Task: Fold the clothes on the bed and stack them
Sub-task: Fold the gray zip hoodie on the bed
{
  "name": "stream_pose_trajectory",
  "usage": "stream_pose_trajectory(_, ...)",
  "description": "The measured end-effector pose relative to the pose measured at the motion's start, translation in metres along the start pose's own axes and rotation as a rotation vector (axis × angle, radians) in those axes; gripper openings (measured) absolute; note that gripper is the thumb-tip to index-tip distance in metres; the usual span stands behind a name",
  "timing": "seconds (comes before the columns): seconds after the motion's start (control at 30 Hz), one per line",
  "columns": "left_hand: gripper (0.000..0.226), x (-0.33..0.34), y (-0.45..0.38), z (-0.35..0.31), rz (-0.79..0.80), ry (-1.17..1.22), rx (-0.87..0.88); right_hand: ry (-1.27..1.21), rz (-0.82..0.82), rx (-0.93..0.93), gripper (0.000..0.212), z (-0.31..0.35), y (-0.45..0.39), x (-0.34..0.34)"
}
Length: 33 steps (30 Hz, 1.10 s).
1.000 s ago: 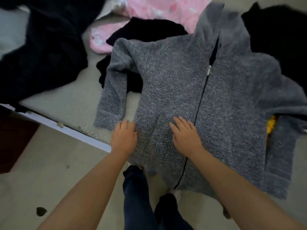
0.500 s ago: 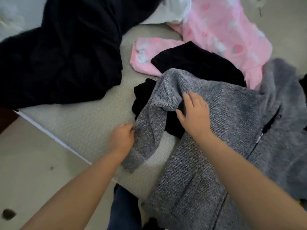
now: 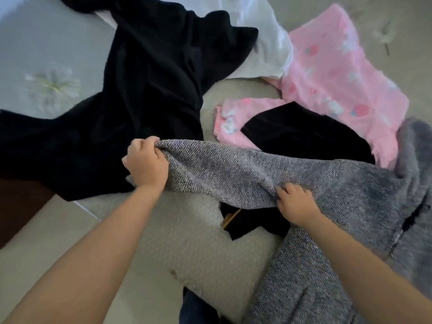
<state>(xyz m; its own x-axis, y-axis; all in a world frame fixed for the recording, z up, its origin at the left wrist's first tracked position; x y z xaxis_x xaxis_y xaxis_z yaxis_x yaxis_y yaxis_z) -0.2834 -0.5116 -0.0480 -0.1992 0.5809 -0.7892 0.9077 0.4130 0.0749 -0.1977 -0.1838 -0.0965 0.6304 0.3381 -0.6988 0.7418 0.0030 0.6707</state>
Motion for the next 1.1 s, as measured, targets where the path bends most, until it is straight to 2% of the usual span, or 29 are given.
stream_pose_trajectory(0.07,0.038,0.001,0.0,-0.002,0.02,-0.041,0.008,-0.03,0.014,-0.004,0.061,0.006,-0.002,0.01)
stream_pose_trajectory(0.17,0.053,0.009,0.025,0.004,0.067,-0.078,-0.02,-0.1,-0.031,0.017,0.065,0.018,-0.008,0.009)
stream_pose_trajectory(0.2,0.055,0.012,0.042,0.011,0.07,-0.043,-0.093,-0.116,-0.038,0.026,0.064,0.021,-0.008,0.009)
stream_pose_trajectory(0.27,0.062,0.02,0.081,0.033,0.087,0.101,-0.377,-0.12,-0.052,0.037,0.064,0.023,-0.008,0.012)
stream_pose_trajectory(0.33,0.067,0.036,0.112,0.044,0.154,0.333,-0.624,-0.117,-0.065,0.022,0.064,0.023,-0.005,0.017)
stream_pose_trajectory(0.4,0.06,0.052,0.116,0.041,0.208,0.613,-0.702,-0.131,-0.078,0.002,0.063,0.022,-0.002,0.02)
stream_pose_trajectory(0.5,0.049,0.058,0.096,0.034,0.034,0.844,-0.875,-0.166,-0.124,-0.016,0.061,0.017,0.005,0.02)
stream_pose_trajectory(0.57,0.035,0.061,0.086,0.025,-0.056,0.918,-0.92,-0.219,-0.177,-0.034,0.058,0.012,0.012,0.018)
stream_pose_trajectory(0.63,0.027,0.068,0.082,-0.003,0.011,1.005,-0.816,-0.294,-0.25,-0.045,0.054,0.005,0.022,0.015)
stream_pose_trajectory(0.73,0.038,0.08,0.094,-0.071,0.17,1.153,-0.587,-0.478,-0.367,-0.035,0.048,-0.02,0.044,0.014)
stream_pose_trajectory(0.83,0.044,0.097,0.128,-0.157,0.365,1.226,-0.37,-0.663,-0.428,0.11,0.045,-0.068,0.079,0.033)
stream_pose_trajectory(0.93,0.038,0.117,0.189,-0.239,0.568,1.312,-0.208,-0.775,-0.47,0.268,0.042,-0.126,0.13,0.072)
stream_pose_trajectory(1.1,0.038,0.165,0.326,-0.32,0.897,1.178,-0.066,-0.911,-0.494,0.521,0.036,-0.218,0.238,0.166)
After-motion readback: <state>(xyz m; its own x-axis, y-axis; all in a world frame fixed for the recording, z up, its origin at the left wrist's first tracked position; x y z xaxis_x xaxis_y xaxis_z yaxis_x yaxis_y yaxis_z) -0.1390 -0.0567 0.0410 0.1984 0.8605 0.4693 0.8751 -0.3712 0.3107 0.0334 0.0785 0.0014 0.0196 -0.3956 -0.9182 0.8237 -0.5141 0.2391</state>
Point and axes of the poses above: each hand's wrist, its own y-axis away from the middle knuckle, its own x-axis out of the palm, z = x × y, the point moved 6 cm from there along -y, towards the middle knuckle, and after that the axes turned 8 degrees about y, right-handed, at the moved point
